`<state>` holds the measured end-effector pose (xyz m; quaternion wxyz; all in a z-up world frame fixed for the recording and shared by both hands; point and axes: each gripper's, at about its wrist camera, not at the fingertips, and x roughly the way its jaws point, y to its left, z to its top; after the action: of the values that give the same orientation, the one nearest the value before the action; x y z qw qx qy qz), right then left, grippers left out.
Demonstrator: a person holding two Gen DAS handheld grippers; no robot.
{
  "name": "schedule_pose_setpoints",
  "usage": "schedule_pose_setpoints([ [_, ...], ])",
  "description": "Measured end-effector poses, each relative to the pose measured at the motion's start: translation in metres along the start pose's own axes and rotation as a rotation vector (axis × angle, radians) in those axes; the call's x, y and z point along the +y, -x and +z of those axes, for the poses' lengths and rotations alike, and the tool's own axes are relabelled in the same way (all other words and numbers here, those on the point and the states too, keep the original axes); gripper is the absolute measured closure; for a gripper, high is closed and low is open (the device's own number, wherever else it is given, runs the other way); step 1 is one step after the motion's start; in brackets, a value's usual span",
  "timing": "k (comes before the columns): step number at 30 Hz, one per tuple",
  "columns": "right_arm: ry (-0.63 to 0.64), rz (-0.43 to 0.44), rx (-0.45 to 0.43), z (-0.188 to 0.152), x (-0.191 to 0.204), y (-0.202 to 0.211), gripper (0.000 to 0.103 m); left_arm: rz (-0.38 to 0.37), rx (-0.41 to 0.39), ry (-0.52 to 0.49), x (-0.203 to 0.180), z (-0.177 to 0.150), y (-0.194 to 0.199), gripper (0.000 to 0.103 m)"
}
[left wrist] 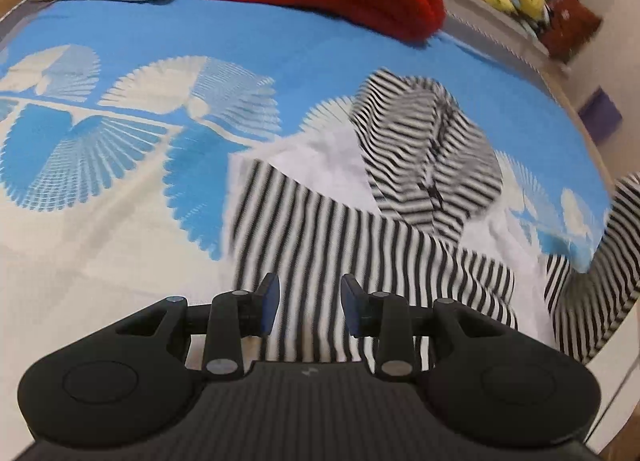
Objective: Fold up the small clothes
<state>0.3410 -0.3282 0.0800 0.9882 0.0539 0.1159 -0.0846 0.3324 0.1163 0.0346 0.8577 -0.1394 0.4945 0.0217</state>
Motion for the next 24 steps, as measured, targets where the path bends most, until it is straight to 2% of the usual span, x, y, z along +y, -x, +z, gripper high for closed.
schedule_pose_setpoints([
  [1, 0.016, 0.148, 0.000, 0.001, 0.032, 0.016, 0.099, 0.001, -0.004, 0.016, 0.006, 0.003, 0.003, 0.066],
  [2, 0.009, 0.282, 0.031, 0.000, 0.057, 0.029, 0.095, 0.001, -0.006, 0.031, 0.012, 0.005, 0.005, 0.066],
  [3, 0.001, 0.430, 0.098, -0.004, 0.080, 0.039, 0.091, 0.000, -0.007, 0.046, 0.018, 0.007, 0.007, 0.066],
  [4, 0.002, 0.587, 0.210, -0.011, 0.103, 0.047, 0.087, -0.002, -0.009, 0.058, 0.024, 0.009, 0.009, 0.066],
  [5, 0.000, 0.684, 0.326, -0.020, 0.120, 0.052, 0.074, -0.002, -0.011, 0.073, 0.029, 0.010, 0.011, 0.066],
  [6, 0.006, 0.743, 0.463, -0.031, 0.137, 0.056, 0.070, -0.001, -0.014, 0.084, 0.035, 0.012, 0.014, 0.066],
  [7, 0.013, 0.751, 0.548, -0.040, 0.145, 0.059, 0.070, 0.000, -0.017, 0.092, 0.038, 0.012, 0.016, 0.066],
  [10, -0.031, 0.680, 0.624, -0.055, 0.136, 0.058, 0.060, 0.005, -0.023, 0.105, 0.048, 0.013, 0.020, 0.066],
  [12, -0.095, 0.576, 0.638, -0.066, 0.115, 0.045, 0.057, 0.003, -0.010, 0.111, 0.051, 0.009, 0.018, 0.066],
  [17, -0.270, 0.149, 0.877, -0.120, 0.058, -0.013, 0.057, -0.027, 0.065, 0.123, 0.052, -0.002, -0.003, 0.066],
  [19, -0.317, 0.028, 0.941, -0.142, 0.033, -0.024, 0.057, -0.025, 0.099, 0.137, 0.054, -0.008, -0.017, 0.066],
  [20, -0.344, 0.002, 0.951, -0.152, 0.021, -0.021, 0.060, -0.020, 0.118, 0.150, 0.056, -0.010, -0.025, 0.066],
  [22, -0.425, 0.013, 0.953, -0.155, 0.009, -0.021, 0.062, -0.022, 0.145, 0.179, 0.061, -0.013, -0.039, 0.066],
  [24, -0.403, 0.028, 0.952, -0.147, 0.011, -0.019, 0.061, -0.023, 0.167, 0.215, 0.067, -0.014, -0.053, 0.066],
])
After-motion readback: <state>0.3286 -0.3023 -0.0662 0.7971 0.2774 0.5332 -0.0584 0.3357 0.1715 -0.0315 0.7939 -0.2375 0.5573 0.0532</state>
